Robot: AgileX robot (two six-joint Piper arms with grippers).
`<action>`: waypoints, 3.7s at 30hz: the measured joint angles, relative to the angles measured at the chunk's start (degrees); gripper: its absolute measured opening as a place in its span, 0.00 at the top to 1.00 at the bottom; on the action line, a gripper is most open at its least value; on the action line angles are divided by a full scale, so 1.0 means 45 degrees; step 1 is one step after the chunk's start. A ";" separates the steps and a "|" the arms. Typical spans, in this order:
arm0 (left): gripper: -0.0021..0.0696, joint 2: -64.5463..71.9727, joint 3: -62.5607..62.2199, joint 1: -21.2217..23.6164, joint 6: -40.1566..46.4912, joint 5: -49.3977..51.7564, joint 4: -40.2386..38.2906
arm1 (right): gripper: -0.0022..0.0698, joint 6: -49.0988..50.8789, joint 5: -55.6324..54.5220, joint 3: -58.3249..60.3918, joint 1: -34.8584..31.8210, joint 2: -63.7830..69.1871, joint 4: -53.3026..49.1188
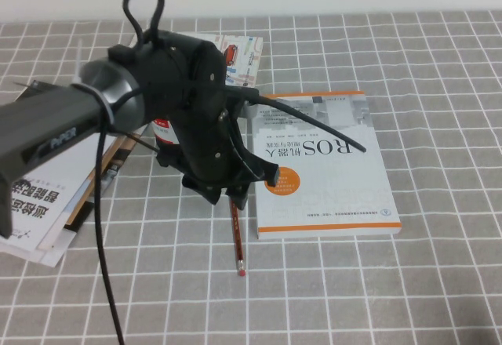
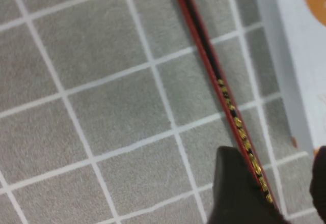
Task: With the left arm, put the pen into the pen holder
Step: Pick up the pen on the table, then place the pen onto the pen holder
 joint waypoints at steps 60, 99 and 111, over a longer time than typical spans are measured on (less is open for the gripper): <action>0.94 -0.4776 0.4275 -0.0029 -0.0174 -0.4515 0.2586 | 0.99 0.0000 0.0000 0.0000 0.0000 0.0000 0.0000; 0.94 -0.3113 0.9152 0.3787 -0.1839 -2.3695 0.3043 | 0.99 0.0000 0.0000 0.0000 0.0000 0.0000 0.0000; 0.94 -0.2194 0.8240 0.3889 -0.0578 -2.3945 0.2784 | 0.99 0.0000 0.0000 0.0000 0.0000 0.0000 0.0000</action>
